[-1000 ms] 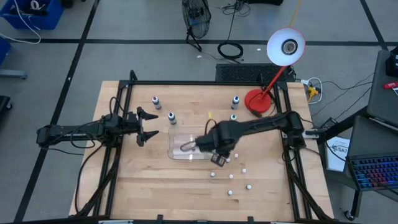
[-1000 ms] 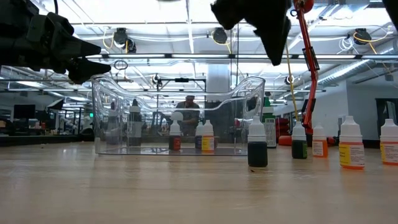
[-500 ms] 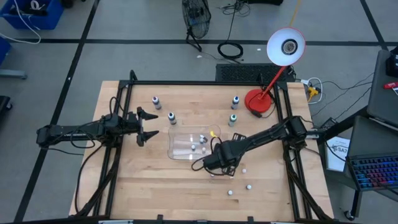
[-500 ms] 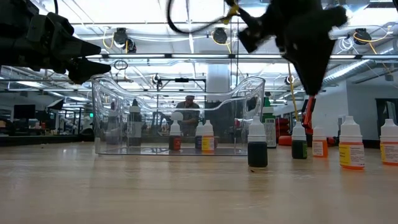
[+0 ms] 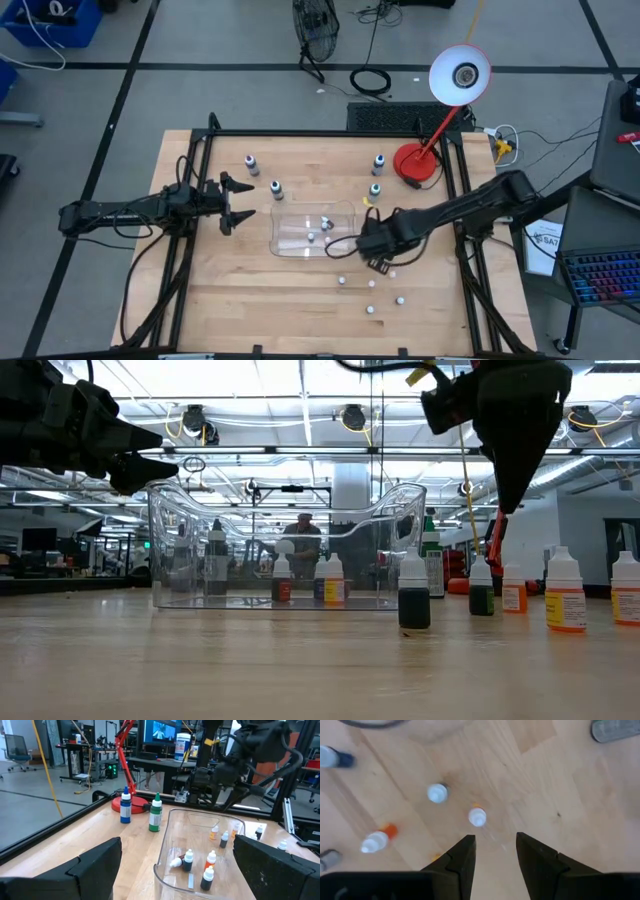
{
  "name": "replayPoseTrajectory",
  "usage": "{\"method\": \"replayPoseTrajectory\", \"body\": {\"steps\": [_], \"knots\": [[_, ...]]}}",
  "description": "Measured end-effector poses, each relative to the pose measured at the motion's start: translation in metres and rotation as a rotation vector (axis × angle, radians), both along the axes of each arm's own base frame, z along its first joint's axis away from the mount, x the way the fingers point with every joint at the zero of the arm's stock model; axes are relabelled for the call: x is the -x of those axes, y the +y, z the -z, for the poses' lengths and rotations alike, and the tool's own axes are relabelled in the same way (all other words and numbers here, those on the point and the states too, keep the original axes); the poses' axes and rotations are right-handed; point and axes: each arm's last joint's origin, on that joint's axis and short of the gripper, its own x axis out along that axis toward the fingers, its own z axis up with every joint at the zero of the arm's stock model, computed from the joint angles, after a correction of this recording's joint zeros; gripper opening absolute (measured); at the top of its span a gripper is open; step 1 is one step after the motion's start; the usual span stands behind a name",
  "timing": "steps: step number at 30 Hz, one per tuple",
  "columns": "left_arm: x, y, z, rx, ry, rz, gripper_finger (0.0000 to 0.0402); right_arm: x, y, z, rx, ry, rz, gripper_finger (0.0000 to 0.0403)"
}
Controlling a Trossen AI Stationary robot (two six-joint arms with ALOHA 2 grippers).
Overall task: Pick & Place food coloring
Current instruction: Put the orange food coloring bottle into the transparent bin
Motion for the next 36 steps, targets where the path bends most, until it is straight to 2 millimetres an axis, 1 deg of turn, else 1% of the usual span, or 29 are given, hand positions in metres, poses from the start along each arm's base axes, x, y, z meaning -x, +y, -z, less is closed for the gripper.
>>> {"method": "replayPoseTrajectory", "body": {"steps": [5, 11, 20, 25, 36], "knots": [[0.000, 0.000, 0.000, 0.000, 0.000, 0.000, 0.0379, 0.007, -0.002, 0.010, -0.023, -0.065, -0.027, 0.0130], [0.000, 0.000, 0.000, 0.000, 0.000, 0.000, 0.0379, 0.011, -0.003, 0.025, -0.020, -0.045, -0.062, 0.0130], [0.000, 0.000, 0.000, 0.000, 0.000, 0.000, 0.0379, 0.006, -0.001, 0.031, -0.057, -0.111, -0.075, 0.0130], [0.000, 0.000, 0.000, 0.000, 0.000, 0.000, 0.0379, 0.010, -0.002, 0.042, -0.059, -0.103, -0.078, 0.0130], [0.000, 0.000, 0.000, 0.000, 0.000, 0.000, 0.0379, 0.010, -0.002, 0.050, -0.072, -0.135, -0.079, 0.0130]]}}
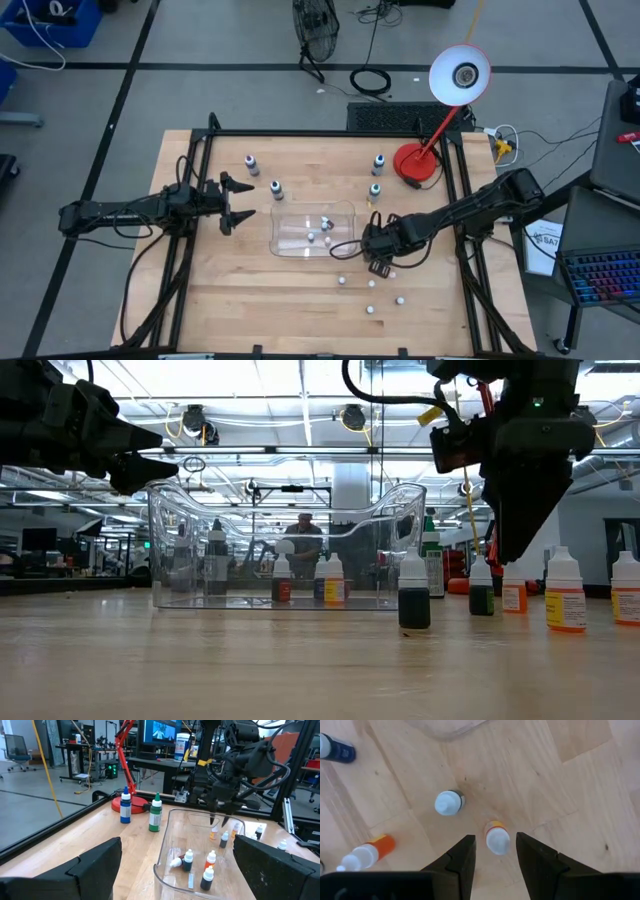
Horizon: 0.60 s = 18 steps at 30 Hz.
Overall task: Pick & Place food coloring
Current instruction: Put the orange food coloring bottle into the transparent bin
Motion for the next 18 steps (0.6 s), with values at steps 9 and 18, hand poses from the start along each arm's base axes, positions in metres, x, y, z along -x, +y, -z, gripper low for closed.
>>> {"method": "replayPoseTrajectory", "body": {"steps": [9, 18], "knots": [[0.000, 0.000, 0.000, 0.000, 0.001, 0.000, 0.0379, 0.005, -0.001, 0.014, -0.022, -0.002, -0.006, 0.0130], [0.000, 0.000, 0.000, 0.000, 0.000, 0.000, 0.0379, 0.009, -0.003, 0.026, -0.026, -0.018, -0.006, 0.0130]]}}
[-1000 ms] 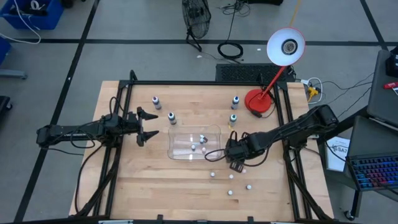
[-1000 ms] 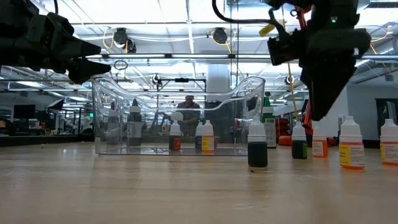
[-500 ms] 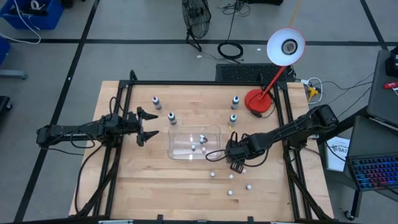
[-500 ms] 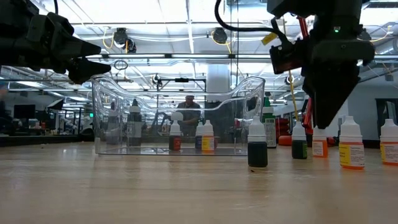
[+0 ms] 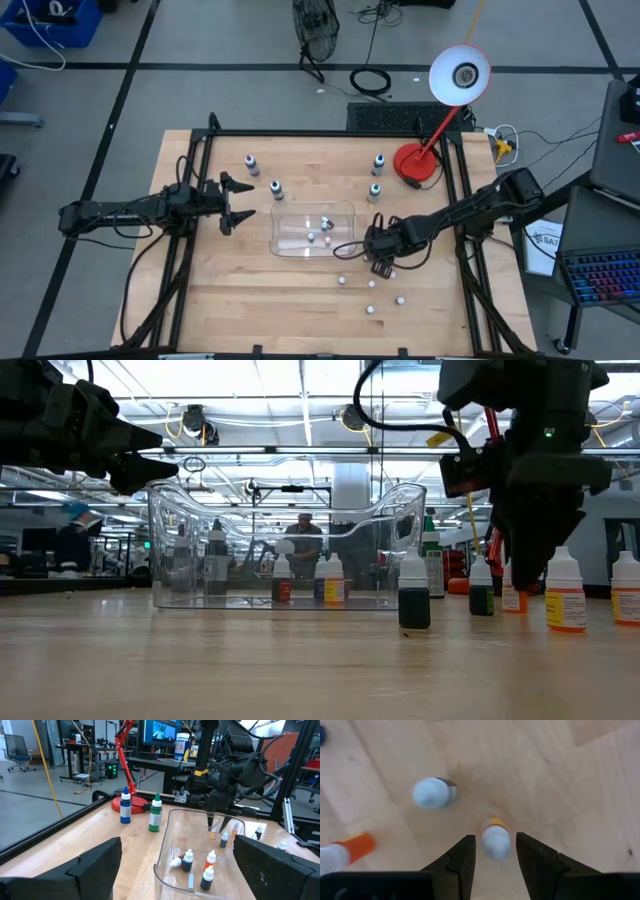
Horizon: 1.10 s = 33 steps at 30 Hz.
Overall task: Pick & Place food coloring
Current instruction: Put the orange food coloring bottle into the transparent bin
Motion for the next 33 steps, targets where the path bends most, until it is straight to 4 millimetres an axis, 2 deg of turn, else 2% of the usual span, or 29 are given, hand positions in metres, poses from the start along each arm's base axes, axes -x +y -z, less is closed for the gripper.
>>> {"method": "replayPoseTrajectory", "body": {"steps": [17, 22, 27, 33], "knots": [[0.0000, 0.0000, 0.0000, 0.000, 0.000, 0.000, 0.0379, -0.0013, -0.0048, 0.0013, -0.002, -0.007, 0.015, 0.0128], [0.0000, 0.0000, 0.0000, 0.000, 0.000, 0.000, 0.0379, -0.0018, -0.0047, 0.0012, 0.000, -0.012, 0.000, 0.0104], [0.0000, 0.0000, 0.0000, 0.000, 0.000, 0.000, 0.0379, -0.0015, -0.0050, 0.0011, 0.001, -0.008, 0.000, 0.0055], [0.0000, 0.0000, 0.0000, 0.000, 0.000, 0.000, 0.0379, -0.0020, -0.0049, 0.0009, 0.004, -0.013, -0.014, 0.0053]]}}
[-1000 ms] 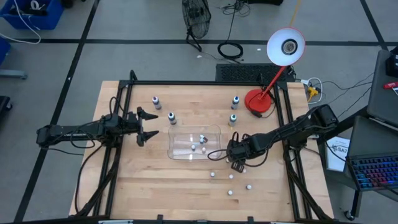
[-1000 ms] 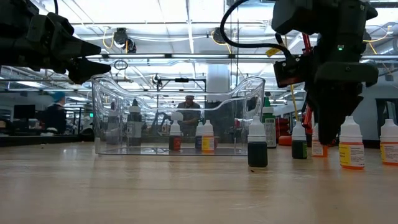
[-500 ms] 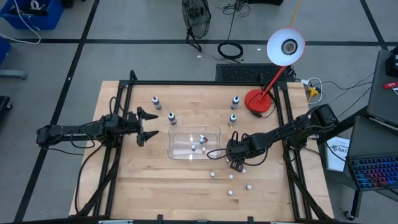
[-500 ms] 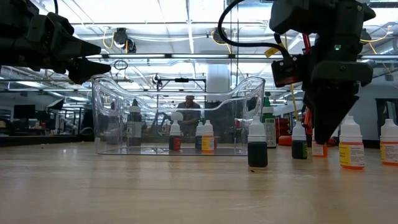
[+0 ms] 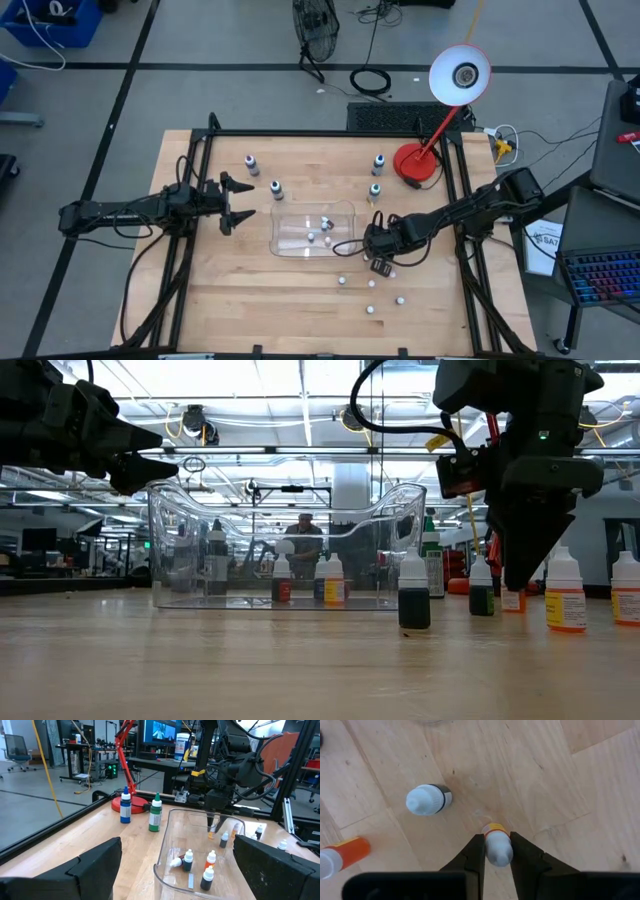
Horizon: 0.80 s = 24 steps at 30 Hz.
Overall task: Pick & Place food coloring
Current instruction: Put the orange food coloring bottle into the transparent bin
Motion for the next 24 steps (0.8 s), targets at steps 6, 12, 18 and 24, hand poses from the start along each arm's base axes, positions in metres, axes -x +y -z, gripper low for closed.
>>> {"method": "replayPoseTrajectory", "body": {"steps": [6, 12, 18, 24], "knots": [[0.000, 0.000, 0.000, 0.000, 0.000, 0.000, 0.0379, -0.005, -0.002, -0.026, 0.039, -0.022, -0.038, 0.0053], [0.000, 0.000, 0.000, 0.000, 0.000, 0.000, 0.0379, -0.016, -0.008, -0.085, 0.187, -0.081, -0.048, 0.0053], [0.000, 0.000, 0.000, 0.000, 0.000, 0.000, 0.0379, -0.043, -0.009, -0.135, 0.221, -0.320, -0.133, 0.0053], [0.000, 0.000, 0.000, 0.000, 0.000, 0.000, 0.0379, -0.069, -0.014, -0.156, 0.222, -0.442, -0.235, 0.0053]]}}
